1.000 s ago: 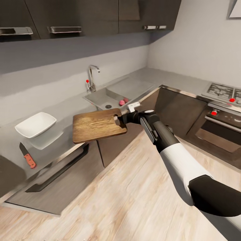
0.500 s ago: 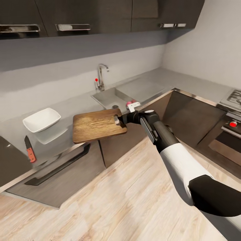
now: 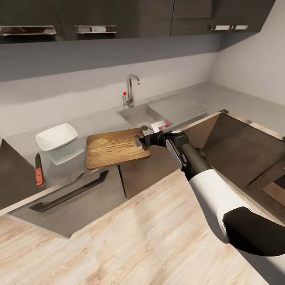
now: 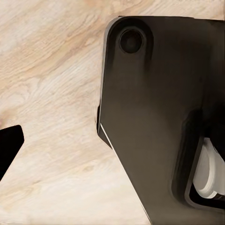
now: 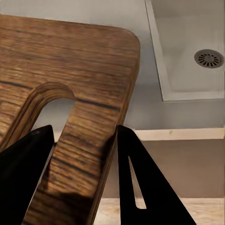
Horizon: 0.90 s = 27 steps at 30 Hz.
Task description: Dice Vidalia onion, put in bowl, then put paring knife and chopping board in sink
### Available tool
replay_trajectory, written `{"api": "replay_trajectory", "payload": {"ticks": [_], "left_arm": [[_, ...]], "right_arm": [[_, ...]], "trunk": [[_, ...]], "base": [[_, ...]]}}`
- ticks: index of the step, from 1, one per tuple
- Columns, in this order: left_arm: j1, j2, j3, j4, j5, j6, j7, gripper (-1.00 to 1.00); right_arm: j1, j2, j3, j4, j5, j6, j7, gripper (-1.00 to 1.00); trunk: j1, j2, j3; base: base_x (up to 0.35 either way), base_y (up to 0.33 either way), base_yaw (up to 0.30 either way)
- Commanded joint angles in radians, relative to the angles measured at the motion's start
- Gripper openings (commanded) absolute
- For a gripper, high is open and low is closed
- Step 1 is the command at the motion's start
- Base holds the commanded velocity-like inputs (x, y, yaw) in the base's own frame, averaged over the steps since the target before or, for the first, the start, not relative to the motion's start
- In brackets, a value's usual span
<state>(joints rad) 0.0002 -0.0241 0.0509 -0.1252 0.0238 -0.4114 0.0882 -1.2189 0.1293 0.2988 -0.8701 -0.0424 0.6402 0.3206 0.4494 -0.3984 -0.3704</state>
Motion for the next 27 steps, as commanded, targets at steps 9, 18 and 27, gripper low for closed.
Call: {"api": "replay_trajectory", "payload": {"ticks": [9, 18, 27], "left_arm": [[0.000, 0.000, 0.004, -0.001, 0.002, -0.003, -0.001, 1.00], [0.000, 0.000, 0.004, -0.001, 0.002, -0.003, -0.001, 1.00], [0.000, 0.001, 0.004, -0.001, 0.002, -0.003, -0.001, 1.00]], "right_arm": [[-0.001, 0.000, 0.000, -0.001, -0.005, 0.006, 0.000, -1.00], [-0.001, 0.000, 0.000, -0.001, -0.005, 0.006, 0.000, -1.00], [-0.001, -0.001, 0.000, -0.001, -0.005, 0.006, 0.002, -1.00]], "trunk": [[0.001, -0.002, -0.007], [0.001, -0.002, -0.013], [0.001, -0.002, -0.019]], "base": [[0.118, -0.296, 0.276], [0.118, -0.296, 0.276], [0.118, -0.296, 0.276]]}}
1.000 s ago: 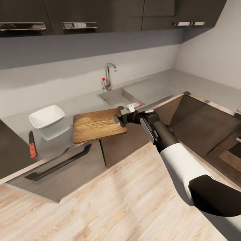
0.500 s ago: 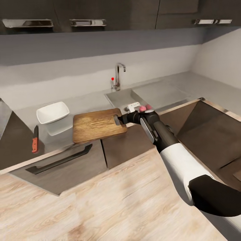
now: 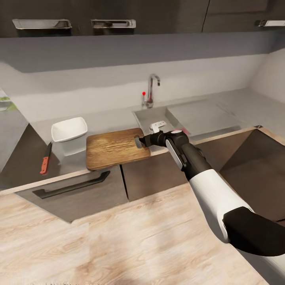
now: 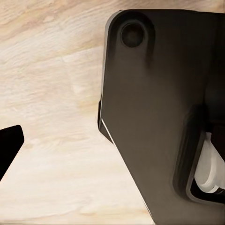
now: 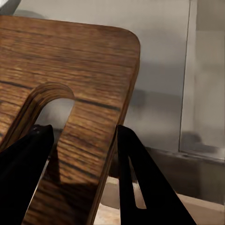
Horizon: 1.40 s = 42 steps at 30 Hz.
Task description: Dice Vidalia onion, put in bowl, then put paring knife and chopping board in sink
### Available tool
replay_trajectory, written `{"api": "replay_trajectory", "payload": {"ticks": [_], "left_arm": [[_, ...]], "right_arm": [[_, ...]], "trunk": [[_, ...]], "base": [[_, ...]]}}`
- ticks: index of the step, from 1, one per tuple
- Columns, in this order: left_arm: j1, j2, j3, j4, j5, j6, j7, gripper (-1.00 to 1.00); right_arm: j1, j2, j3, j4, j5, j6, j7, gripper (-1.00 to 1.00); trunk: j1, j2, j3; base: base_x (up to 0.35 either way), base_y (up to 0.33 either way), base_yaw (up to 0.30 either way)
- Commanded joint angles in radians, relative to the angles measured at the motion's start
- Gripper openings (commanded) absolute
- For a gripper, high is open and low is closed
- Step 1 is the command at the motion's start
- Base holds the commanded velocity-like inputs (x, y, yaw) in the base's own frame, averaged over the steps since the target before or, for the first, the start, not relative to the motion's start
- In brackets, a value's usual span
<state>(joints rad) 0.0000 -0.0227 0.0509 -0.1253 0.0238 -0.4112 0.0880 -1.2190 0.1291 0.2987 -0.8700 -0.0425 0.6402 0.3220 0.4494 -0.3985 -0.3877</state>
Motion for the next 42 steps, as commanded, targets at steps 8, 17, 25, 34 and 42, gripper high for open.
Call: {"api": "replay_trajectory", "payload": {"ticks": [8, 17, 25, 34, 42], "left_arm": [[0.000, 0.001, 0.004, 0.000, 0.002, -0.003, -0.001, 1.00], [0.000, 0.003, 0.004, 0.000, 0.002, -0.003, -0.001, 1.00], [0.000, 0.013, 0.004, 0.000, 0.079, -0.003, -0.002, 1.00], [0.000, 0.016, 0.004, 0.000, 0.106, -0.003, -0.003, 1.00], [0.000, 0.017, 0.004, 0.000, 0.107, -0.003, -0.003, 1.00]], "right_arm": [[-0.001, -0.005, -0.001, -0.001, -0.006, 0.004, 0.009, -1.00], [-0.001, -0.013, -0.001, -0.001, -0.006, 0.002, 0.033, -1.00], [-0.001, -0.014, -0.002, 0.009, -0.007, -0.002, 0.035, -1.00], [-0.001, -0.014, -0.001, 0.011, -0.007, -0.004, 0.035, -1.00], [-0.001, -0.014, -0.001, 0.012, -0.007, -0.004, 0.035, -1.00]], "trunk": [[0.001, -0.002, -0.005], [0.001, -0.002, -0.005], [0.001, -0.002, -0.005], [0.001, -0.002, -0.005], [0.001, -0.002, -0.005]], "base": [[0.135, -0.296, 0.235], [0.160, -0.290, 0.020], [0.208, -0.060, 0.000], [0.241, 0.145, 0.000], [0.247, 0.188, 0.000]]}}
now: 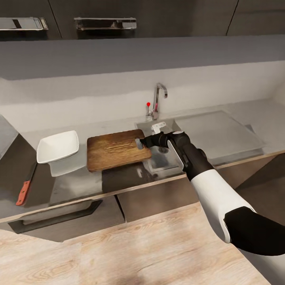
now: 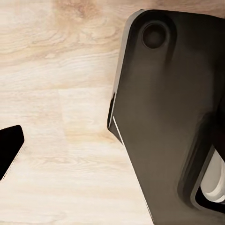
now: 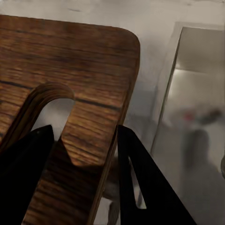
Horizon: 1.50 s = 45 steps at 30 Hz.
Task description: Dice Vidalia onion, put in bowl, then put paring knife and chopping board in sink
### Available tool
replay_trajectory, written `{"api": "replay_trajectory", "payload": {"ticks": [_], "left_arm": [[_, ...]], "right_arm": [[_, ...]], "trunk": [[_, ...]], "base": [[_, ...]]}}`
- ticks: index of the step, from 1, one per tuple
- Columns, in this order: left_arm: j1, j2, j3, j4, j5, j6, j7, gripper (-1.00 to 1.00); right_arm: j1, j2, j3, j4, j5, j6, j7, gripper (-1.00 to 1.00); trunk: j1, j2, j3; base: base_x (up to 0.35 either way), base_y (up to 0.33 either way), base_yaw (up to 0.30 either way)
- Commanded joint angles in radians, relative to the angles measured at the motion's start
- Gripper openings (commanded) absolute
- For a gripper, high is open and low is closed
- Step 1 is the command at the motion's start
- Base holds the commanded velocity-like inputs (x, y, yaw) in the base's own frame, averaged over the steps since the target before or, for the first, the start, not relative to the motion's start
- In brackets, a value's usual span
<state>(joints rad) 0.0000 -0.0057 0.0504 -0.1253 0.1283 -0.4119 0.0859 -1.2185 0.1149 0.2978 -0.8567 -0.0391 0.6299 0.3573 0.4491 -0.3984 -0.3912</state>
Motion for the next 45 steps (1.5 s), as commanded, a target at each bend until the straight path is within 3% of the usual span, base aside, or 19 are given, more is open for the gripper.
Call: {"api": "replay_trajectory", "payload": {"ticks": [1, 12, 18, 38, 45], "left_arm": [[0.000, 0.000, 0.004, -0.001, 0.002, -0.003, -0.001, 1.00], [0.000, 0.000, 0.003, -0.001, 0.002, -0.004, 0.000, 1.00], [0.000, 0.000, 0.003, -0.001, 0.002, -0.004, 0.000, 1.00], [0.000, 0.000, 0.003, -0.001, 0.002, -0.004, 0.000, 1.00], [0.000, 0.000, 0.003, -0.001, 0.002, -0.004, -0.001, 1.00]], "right_arm": [[-0.001, 0.000, 0.000, -0.001, -0.010, 0.007, 0.000, -1.00], [-0.001, 0.001, 0.000, 0.035, -0.009, 0.003, 0.000, -1.00], [-0.001, 0.005, 0.000, 0.093, -0.009, -0.057, 0.000, -1.00], [-0.001, 0.017, 0.001, 0.156, -0.012, -0.077, 0.002, -1.00], [-0.001, 0.026, 0.001, 0.181, -0.012, -0.117, 0.003, -1.00]], "trunk": [[0.001, -0.002, -0.001], [0.001, -0.002, -0.001], [0.001, -0.002, -0.001], [0.001, -0.002, -0.001], [0.001, -0.002, -0.001]], "base": [[0.247, 0.194, 0.000], [0.057, 0.041, 0.000], [0.001, 0.000, 0.000], [0.002, 0.000, 0.000], [0.184, 0.020, 0.000]]}}
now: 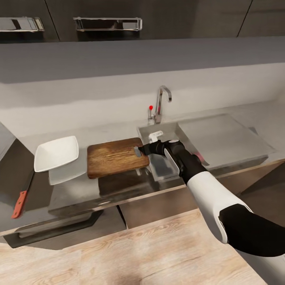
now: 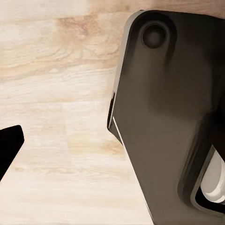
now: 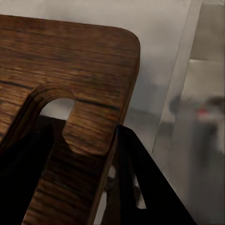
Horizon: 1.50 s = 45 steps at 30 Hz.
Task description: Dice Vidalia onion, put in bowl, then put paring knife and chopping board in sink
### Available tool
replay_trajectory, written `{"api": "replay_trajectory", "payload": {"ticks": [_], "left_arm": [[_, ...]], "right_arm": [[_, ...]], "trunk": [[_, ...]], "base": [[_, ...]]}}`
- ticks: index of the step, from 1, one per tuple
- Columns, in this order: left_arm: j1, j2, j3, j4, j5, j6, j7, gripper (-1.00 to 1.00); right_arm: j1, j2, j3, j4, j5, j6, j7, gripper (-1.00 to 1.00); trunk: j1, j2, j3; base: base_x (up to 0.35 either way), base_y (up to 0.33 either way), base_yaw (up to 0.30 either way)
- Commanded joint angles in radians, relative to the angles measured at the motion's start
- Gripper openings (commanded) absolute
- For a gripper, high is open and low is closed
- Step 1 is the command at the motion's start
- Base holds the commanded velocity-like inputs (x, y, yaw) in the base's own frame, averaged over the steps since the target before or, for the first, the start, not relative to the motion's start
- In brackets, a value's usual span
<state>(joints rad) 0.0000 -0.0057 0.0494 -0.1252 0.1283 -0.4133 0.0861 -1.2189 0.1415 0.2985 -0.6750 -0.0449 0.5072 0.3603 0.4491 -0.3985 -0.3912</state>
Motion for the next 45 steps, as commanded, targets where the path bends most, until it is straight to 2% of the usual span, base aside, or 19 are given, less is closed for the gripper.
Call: {"api": "replay_trajectory", "payload": {"ticks": [1, 9, 24, 27, 30, 45], "left_arm": [[0.000, 0.000, 0.004, -0.001, 0.002, -0.002, -0.001, 1.00], [0.000, 0.000, 0.005, -0.002, 0.002, -0.002, 0.000, 1.00], [0.000, 0.000, 0.004, -0.002, 0.002, -0.002, 0.000, 1.00], [0.000, 0.000, 0.005, -0.002, 0.002, -0.002, 0.000, 1.00], [0.000, 0.000, 0.004, -0.002, 0.002, -0.002, 0.000, 1.00], [0.000, 0.000, 0.004, -0.001, 0.002, -0.002, -0.001, 1.00]], "right_arm": [[-0.001, 0.002, 0.001, 0.005, -0.006, 0.002, 0.000, -1.00], [-0.001, 0.006, 0.001, 0.011, -0.006, -0.002, 0.000, -1.00], [-0.001, 0.006, 0.001, 0.041, -0.006, -0.014, 0.000, -1.00], [-0.001, 0.021, 0.001, 0.061, -0.006, -0.035, 0.000, -1.00], [-0.001, 0.025, 0.001, 0.063, -0.006, -0.039, 0.000, -1.00], [-0.001, 0.026, 0.001, 0.066, -0.006, -0.041, 0.000, -1.00]], "trunk": [[0.001, -0.002, -0.001], [0.001, -0.002, -0.001], [0.001, -0.002, -0.001], [0.001, -0.002, -0.001], [0.001, -0.002, -0.001], [0.001, -0.002, -0.001]], "base": [[0.270, 0.101, 0.000], [0.199, 0.062, 0.000], [0.007, 0.001, 0.000], [0.000, 0.000, 0.000], [0.000, 0.030, 0.000], [0.000, 0.061, 0.000]]}}
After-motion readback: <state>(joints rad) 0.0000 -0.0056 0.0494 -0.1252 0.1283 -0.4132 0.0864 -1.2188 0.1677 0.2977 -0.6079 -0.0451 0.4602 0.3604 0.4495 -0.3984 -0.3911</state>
